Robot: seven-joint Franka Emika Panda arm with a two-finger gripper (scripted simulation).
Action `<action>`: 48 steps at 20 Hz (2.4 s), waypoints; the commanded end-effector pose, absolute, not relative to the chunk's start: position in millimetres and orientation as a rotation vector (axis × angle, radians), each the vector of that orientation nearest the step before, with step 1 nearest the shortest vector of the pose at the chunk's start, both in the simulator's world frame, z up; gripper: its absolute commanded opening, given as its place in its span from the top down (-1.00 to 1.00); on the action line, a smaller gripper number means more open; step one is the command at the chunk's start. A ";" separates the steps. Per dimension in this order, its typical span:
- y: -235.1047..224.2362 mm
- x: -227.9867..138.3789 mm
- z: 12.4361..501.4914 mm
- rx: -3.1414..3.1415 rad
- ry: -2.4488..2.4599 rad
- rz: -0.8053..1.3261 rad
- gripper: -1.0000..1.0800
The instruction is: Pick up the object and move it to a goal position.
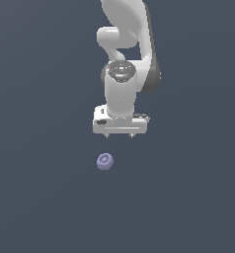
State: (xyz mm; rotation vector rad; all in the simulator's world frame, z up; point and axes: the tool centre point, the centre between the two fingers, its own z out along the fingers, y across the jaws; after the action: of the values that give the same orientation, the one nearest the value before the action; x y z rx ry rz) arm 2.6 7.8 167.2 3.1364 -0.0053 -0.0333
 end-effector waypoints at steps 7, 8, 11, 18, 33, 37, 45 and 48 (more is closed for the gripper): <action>18.2 -2.0 169.9 3.137 0.055 -0.050 -0.92; 20.5 -3.1 170.5 3.137 0.069 -0.054 -0.92; 23.8 -4.8 171.5 3.137 0.092 -0.059 -0.92; 21.2 -2.5 169.6 3.139 0.042 -0.057 -0.92; -0.7 18.8 149.8 3.110 -0.478 -0.047 -0.92; -9.8 26.6 141.9 3.074 -0.678 -0.043 -0.92; -28.4 41.3 125.8 2.961 -1.065 -0.030 -0.92; -35.5 46.5 119.7 2.906 -1.204 -0.024 -0.92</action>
State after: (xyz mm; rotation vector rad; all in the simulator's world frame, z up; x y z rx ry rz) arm 43.8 -31.8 122.8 2.9356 -1.1324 -0.0276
